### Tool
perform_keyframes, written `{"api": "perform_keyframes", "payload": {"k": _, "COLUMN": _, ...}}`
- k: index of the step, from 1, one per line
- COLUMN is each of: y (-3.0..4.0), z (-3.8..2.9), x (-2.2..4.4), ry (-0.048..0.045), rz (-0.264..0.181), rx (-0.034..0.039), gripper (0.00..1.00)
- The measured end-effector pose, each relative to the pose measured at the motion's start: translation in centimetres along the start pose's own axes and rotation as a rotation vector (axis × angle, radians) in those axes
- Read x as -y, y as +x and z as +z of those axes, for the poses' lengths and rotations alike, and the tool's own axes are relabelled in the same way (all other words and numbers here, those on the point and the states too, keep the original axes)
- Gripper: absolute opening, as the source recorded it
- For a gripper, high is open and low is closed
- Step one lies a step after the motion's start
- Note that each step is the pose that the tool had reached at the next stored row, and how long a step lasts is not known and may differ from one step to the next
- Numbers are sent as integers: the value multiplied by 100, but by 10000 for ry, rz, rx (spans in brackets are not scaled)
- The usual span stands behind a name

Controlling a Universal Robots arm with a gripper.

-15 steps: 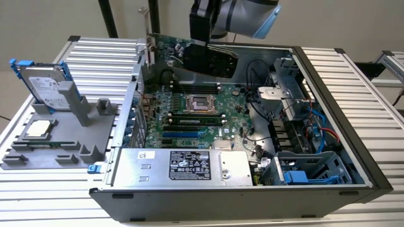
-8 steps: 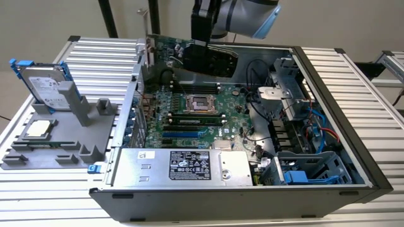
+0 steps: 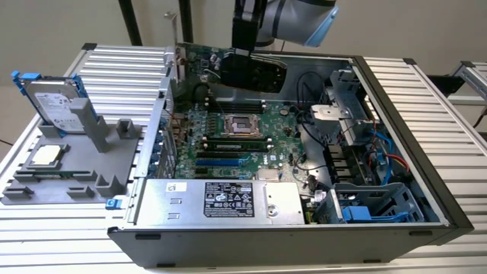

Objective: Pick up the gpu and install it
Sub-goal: 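Insert the gpu into the slot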

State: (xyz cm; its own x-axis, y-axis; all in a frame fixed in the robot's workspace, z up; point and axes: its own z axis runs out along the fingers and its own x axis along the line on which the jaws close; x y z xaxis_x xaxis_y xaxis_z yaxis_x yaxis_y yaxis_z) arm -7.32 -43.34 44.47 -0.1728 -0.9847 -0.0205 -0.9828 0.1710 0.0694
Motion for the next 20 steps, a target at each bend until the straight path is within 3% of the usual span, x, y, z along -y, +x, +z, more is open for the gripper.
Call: {"api": "perform_keyframes", "payload": {"k": 20, "y": 0, "z": 0, "x": -1, "ry": -24, "rz": -1165, "rx": -80, "gripper": 0}}
